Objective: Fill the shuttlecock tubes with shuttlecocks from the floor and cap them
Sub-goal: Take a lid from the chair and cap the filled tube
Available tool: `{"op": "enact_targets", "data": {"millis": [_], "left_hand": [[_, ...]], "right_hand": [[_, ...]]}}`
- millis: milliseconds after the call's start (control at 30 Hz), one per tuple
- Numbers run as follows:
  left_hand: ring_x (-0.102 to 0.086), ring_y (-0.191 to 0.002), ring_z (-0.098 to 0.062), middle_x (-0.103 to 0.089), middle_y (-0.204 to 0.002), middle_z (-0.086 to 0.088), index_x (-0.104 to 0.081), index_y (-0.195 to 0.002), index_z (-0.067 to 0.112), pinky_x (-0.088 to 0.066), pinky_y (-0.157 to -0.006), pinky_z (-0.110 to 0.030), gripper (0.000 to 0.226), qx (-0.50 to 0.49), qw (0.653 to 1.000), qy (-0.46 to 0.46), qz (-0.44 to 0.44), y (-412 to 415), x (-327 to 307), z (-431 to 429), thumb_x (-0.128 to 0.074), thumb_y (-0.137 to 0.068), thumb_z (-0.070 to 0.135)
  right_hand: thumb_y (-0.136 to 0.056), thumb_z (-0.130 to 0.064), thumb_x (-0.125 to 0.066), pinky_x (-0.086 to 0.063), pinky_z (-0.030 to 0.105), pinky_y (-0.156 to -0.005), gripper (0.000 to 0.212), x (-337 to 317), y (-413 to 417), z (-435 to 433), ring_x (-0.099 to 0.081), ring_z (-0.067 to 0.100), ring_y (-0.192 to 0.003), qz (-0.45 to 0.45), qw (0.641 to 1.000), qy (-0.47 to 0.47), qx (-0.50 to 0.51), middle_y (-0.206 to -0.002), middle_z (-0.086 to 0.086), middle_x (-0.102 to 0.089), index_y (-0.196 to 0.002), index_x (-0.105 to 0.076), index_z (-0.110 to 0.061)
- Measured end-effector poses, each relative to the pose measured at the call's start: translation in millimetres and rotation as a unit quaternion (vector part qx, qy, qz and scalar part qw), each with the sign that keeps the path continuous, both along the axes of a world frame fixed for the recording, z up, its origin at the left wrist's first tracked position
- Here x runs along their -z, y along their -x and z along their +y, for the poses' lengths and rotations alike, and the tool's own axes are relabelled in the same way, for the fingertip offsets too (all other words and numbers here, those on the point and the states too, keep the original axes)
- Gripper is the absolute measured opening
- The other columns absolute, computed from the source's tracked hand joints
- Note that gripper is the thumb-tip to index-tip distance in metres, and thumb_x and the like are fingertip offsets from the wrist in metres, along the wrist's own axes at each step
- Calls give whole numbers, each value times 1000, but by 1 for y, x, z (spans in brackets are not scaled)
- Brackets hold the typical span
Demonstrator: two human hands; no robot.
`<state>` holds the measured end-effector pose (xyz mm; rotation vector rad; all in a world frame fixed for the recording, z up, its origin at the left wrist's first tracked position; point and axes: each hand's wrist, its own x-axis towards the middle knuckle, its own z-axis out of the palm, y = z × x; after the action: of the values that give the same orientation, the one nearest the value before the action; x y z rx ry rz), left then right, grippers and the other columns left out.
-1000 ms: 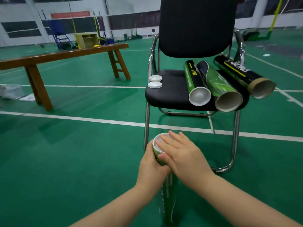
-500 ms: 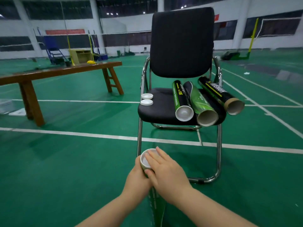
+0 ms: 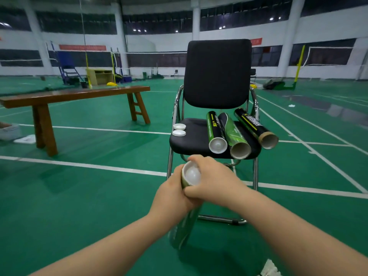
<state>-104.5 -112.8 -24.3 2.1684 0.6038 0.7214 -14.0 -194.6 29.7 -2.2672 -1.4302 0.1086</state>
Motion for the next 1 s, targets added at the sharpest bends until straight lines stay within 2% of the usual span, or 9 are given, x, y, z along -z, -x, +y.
{"op": "enact_targets", "data": {"millis": [100, 133, 200, 267, 400, 600, 700, 900, 1000], "left_hand": [[-58, -82, -6, -59, -87, 23, -37, -98, 55, -44, -66, -14, 54, 2, 999, -28, -25, 9, -21, -2, -64, -55, 39], [-57, -82, -6, -59, -86, 25, -38, -97, 57, -43, -65, -11, 53, 3, 999, -40, -34, 12, -29, -3, -66, -54, 39], [-55, -82, -6, -56, -85, 29, -37, -95, 59, -41, -65, -9, 54, 1, 996, -74, -49, 18, -46, -6, -70, -56, 41], [-56, -87, -8, -57, -91, 26, -38, -102, 58, -44, -71, -19, 57, -1, 991, -116, -69, 21, -63, -9, -69, -57, 45], [-57, -97, -19, -59, -114, 6, -44, -129, 30, -48, -81, -34, 72, 4, 976, -193, -97, 21, -89, -9, -71, -63, 36], [-57, -106, -19, -58, -126, 0, -42, -136, 17, -46, -86, -29, 68, 3, 954, -271, -125, 11, -108, -9, -75, -76, 20], [-59, -105, -21, -59, -124, 0, -44, -135, 17, -46, -87, -28, 65, 5, 948, -294, -123, 8, -111, -12, -74, -77, 17], [-60, -101, -20, -62, -119, -2, -46, -133, 15, -46, -85, -27, 62, 3, 932, -335, -136, 4, -116, -15, -74, -77, 14], [-60, -103, -24, -62, -121, -6, -47, -133, 12, -48, -86, -33, 62, 14, 908, -396, -133, -8, -125, -11, -73, -77, 17]], "right_hand": [[-69, -37, -67, -43, 31, -75, 65, -20, 11, -6, -54, 24, -99, -20, 999, -43, -3, -113, 1, -49, -127, -40, -29], [-70, -38, -67, -42, 30, -74, 64, -26, 13, -8, -54, 24, -98, -33, 998, -56, -4, -113, 1, -49, -127, -39, -29], [-70, -37, -67, -42, 30, -77, 66, -38, 19, -12, -52, 23, -101, -45, 995, -87, -11, -117, 1, -48, -129, -38, -29], [-70, -36, -69, -43, 31, -80, 68, -49, 23, -18, -52, 23, -102, -49, 990, -134, -17, -121, 0, -46, -129, -37, -29], [-73, -32, -69, -42, 30, -76, 62, -64, 30, -28, -52, 23, -97, -60, 972, -225, -15, -118, -2, -42, -126, -37, -29], [-85, -36, -57, -34, 24, -71, 75, -69, 26, -34, -48, 21, -104, -146, 957, -251, -6, -134, 0, -31, -147, -15, -29], [-87, -37, -53, -42, 28, -79, 78, -65, 24, -35, -47, 21, -111, -157, 953, -261, 3, -138, 3, -27, -149, -7, -29], [-87, -36, -52, -46, 37, -89, 77, -62, 21, -35, -45, 28, -114, -157, 946, -283, 13, -141, 6, -23, -149, -7, -29], [-84, -33, -57, -48, 38, -88, 74, -63, 14, -34, -45, 30, -115, -124, 938, -321, 38, -139, 5, -21, -145, -16, -27]]}}
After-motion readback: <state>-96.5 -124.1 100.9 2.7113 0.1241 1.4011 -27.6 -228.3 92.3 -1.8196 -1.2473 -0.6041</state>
